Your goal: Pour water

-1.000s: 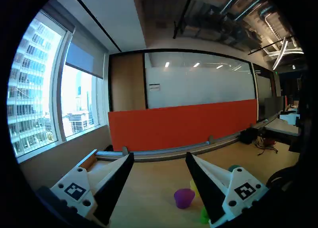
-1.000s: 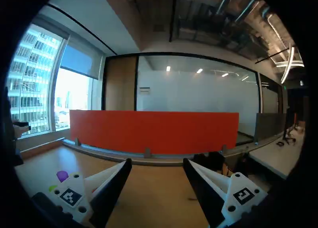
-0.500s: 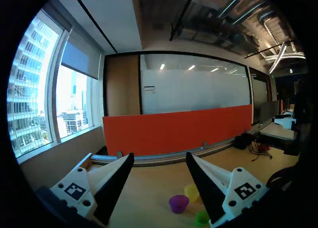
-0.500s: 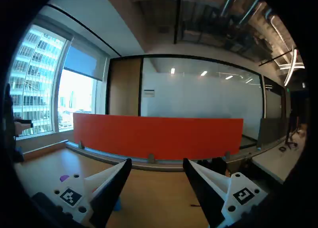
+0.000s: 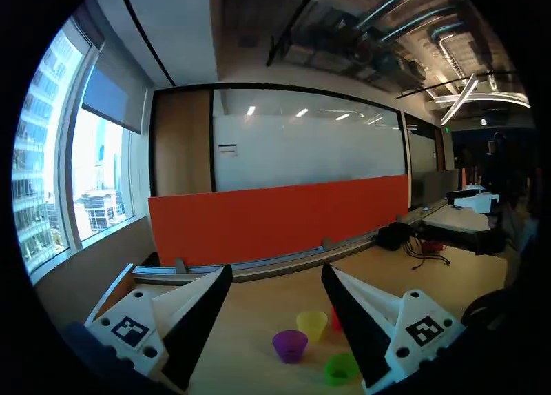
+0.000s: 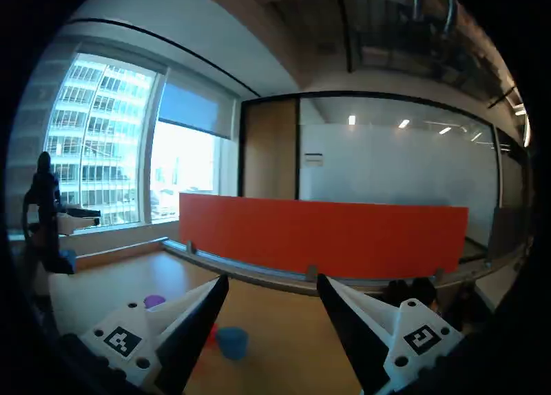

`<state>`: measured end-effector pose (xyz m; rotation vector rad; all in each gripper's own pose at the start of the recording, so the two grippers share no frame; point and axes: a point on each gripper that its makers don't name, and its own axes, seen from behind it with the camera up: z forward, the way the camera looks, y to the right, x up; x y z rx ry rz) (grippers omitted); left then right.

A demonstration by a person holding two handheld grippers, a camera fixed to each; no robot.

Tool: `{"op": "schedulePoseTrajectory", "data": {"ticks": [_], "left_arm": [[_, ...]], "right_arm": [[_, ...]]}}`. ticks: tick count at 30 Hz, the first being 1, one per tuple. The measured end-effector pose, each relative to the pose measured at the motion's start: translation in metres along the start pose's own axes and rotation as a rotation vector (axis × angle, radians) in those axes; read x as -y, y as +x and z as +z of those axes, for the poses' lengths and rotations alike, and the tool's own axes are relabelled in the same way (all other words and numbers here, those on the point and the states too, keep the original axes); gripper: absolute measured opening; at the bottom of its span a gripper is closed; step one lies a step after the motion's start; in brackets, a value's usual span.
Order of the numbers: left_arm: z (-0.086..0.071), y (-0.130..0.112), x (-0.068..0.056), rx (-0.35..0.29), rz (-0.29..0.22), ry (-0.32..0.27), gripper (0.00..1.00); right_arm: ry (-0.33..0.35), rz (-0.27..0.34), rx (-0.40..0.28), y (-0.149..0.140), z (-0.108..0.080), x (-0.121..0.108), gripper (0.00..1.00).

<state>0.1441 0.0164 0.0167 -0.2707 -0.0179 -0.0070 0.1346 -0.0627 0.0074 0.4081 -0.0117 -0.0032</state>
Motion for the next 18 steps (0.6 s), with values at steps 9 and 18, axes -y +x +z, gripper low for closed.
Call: {"op": "schedulePoseTrajectory", "data": {"ticks": [9, 18], "left_arm": [[-0.001, -0.016, -0.015, 0.021, 0.007, -0.080, 0.96], [-0.002, -0.037, -0.032, 0.047, 0.020, -0.153, 0.96]], "right_arm": [[0.090, -0.013, 0.016, -0.005, 0.009, 0.019, 0.99], [0.168, -0.049, 0.065, -0.019, 0.021, 0.035, 0.99]]}}
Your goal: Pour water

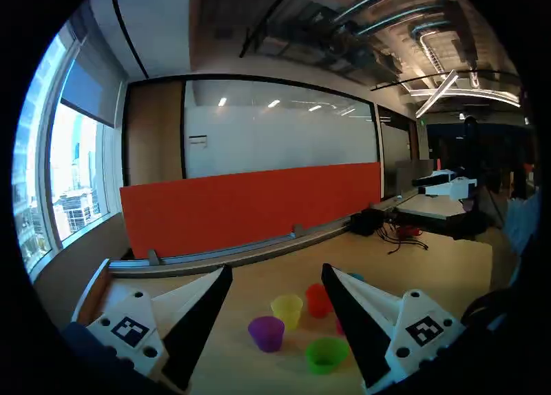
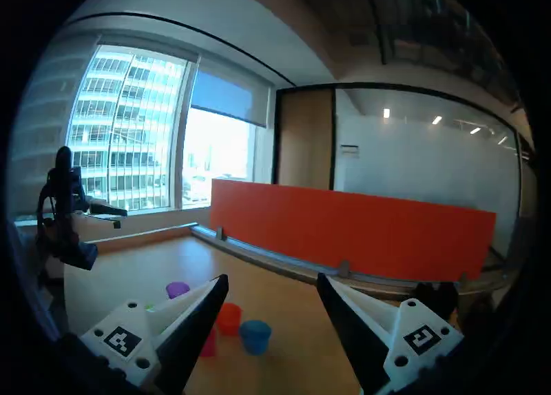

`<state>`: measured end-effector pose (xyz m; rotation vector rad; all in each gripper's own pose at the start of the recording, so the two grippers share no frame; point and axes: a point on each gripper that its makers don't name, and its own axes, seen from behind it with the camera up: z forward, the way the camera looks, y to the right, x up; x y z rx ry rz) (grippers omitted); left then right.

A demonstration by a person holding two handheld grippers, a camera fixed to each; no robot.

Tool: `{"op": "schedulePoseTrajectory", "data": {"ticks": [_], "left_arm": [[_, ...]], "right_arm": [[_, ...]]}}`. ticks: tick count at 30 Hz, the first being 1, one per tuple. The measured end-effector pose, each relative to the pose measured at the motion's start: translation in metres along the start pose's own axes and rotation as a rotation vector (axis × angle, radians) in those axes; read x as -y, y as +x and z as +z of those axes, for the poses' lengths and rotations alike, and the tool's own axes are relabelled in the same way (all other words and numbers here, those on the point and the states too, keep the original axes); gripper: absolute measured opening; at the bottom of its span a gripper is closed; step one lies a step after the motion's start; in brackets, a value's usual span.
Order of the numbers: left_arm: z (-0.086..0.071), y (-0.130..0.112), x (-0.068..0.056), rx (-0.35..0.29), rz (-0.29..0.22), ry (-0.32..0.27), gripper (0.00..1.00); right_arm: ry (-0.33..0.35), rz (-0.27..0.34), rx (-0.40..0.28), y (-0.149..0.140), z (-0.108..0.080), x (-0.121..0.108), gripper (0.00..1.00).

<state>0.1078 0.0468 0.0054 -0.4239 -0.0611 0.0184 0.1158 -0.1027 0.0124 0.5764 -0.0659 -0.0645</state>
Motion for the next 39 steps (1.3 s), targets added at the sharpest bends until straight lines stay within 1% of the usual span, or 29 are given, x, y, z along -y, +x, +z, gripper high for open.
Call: {"op": "schedulePoseTrajectory", "data": {"ticks": [6, 12, 21, 26, 33, 39], "left_arm": [[0.002, -0.030, -0.010, 0.058, 0.011, -0.042, 0.96], [0.003, -0.058, -0.019, 0.099, 0.017, -0.068, 0.96], [0.006, -0.097, -0.031, 0.157, 0.003, -0.105, 0.96], [0.007, -0.119, -0.040, 0.194, 0.008, -0.129, 0.96], [0.007, -0.144, -0.054, 0.236, 0.016, -0.163, 0.96], [0.006, -0.163, -0.061, 0.277, 0.004, -0.187, 0.96]], "right_arm": [[0.048, -0.017, 0.049, -0.020, 0.010, 0.004, 0.99], [0.083, -0.034, 0.107, -0.048, 0.022, 0.007, 0.99], [0.132, -0.044, 0.169, -0.078, 0.039, 0.014, 0.99], [0.147, -0.043, 0.198, -0.097, 0.048, 0.014, 0.99], [0.164, -0.055, 0.237, -0.119, 0.058, 0.014, 0.99], [0.178, -0.054, 0.263, -0.136, 0.066, 0.015, 0.99]]}}
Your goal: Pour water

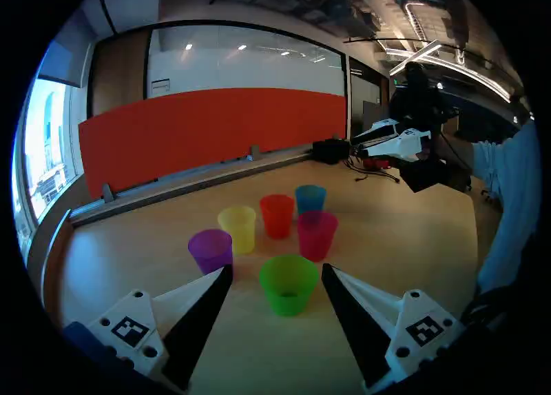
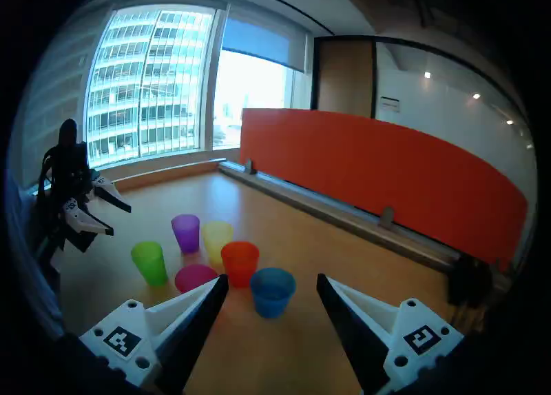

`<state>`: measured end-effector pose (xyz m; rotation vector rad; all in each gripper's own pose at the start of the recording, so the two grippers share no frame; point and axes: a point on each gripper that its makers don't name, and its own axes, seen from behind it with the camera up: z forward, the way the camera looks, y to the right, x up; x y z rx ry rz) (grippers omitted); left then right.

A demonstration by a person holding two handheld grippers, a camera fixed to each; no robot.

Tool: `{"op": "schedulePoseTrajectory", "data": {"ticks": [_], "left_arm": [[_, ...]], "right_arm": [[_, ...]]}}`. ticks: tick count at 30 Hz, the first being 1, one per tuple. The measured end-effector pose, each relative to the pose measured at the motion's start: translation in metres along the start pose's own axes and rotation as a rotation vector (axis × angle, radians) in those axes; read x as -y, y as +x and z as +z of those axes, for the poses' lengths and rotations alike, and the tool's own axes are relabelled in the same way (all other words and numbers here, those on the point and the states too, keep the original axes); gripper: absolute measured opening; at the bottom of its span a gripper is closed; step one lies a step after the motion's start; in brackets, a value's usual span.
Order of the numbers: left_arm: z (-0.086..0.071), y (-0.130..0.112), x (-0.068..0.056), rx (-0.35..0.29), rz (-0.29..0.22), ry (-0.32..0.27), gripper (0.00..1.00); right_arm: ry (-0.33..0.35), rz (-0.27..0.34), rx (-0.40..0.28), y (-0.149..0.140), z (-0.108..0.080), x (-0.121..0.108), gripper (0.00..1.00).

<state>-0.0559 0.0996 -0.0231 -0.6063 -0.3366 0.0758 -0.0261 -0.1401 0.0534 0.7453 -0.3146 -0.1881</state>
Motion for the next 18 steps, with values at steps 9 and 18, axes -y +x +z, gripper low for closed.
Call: {"op": "schedulePoseTrajectory", "data": {"ticks": [9, 18], "left_arm": [[0.009, -0.024, -0.004, 0.058, -0.007, -0.019, 0.96], [0.020, -0.045, -0.010, 0.131, 0.006, -0.048, 0.96]], "right_arm": [[0.017, 0.007, 0.049, -0.023, 0.015, -0.001, 1.00], [0.033, 0.003, 0.090, -0.036, 0.022, 0.001, 1.00]]}}
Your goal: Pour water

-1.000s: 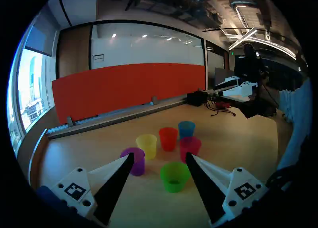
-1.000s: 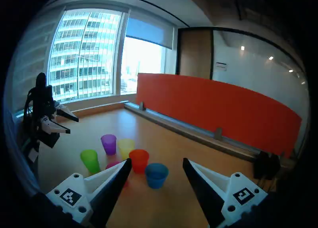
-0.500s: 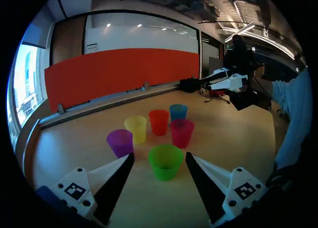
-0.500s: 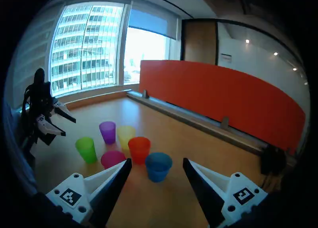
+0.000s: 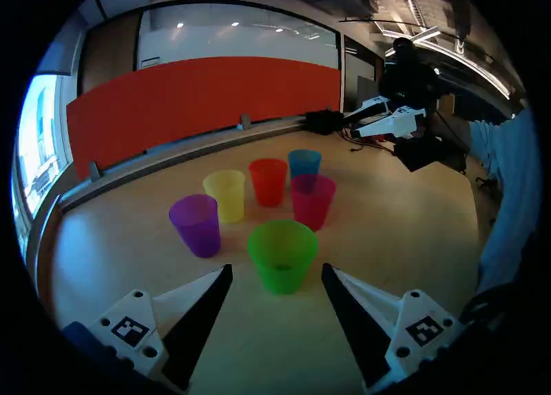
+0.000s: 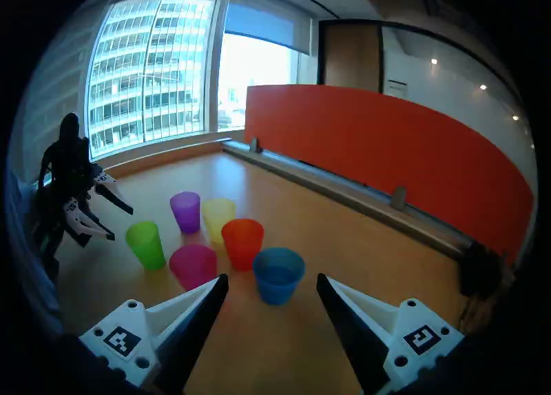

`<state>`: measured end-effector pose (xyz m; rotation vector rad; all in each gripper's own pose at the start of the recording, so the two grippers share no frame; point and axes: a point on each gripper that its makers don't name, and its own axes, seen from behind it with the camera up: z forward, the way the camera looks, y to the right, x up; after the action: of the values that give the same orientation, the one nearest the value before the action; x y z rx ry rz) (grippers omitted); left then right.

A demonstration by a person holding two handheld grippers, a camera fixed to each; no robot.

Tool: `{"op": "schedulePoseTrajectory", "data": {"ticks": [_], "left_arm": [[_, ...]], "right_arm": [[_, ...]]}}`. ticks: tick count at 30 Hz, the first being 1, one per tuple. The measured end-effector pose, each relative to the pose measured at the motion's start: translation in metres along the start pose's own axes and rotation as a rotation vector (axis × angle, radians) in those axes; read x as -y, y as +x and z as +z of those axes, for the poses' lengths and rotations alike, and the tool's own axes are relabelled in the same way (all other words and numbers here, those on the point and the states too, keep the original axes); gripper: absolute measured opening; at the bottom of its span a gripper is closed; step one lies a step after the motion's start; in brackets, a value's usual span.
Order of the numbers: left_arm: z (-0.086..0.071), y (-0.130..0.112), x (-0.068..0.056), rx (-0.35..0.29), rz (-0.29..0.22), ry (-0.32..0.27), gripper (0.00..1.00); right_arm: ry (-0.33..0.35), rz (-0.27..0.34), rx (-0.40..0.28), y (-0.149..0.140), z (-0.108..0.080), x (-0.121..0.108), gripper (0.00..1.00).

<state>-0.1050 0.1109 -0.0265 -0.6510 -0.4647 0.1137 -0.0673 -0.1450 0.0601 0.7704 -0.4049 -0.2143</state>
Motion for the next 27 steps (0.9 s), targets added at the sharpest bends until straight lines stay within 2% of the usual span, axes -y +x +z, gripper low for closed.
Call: {"op": "schedulePoseTrajectory", "data": {"ticks": [15, 27], "left_arm": [[0.033, -0.013, -0.006, 0.107, 0.011, -0.067, 0.96], [0.054, -0.005, -0.012, 0.119, 0.029, -0.103, 0.96]], "right_arm": [[0.021, -0.014, 0.081, -0.018, 0.020, -0.002, 0.99], [0.021, -0.029, 0.123, -0.027, 0.038, -0.007, 1.00]]}}
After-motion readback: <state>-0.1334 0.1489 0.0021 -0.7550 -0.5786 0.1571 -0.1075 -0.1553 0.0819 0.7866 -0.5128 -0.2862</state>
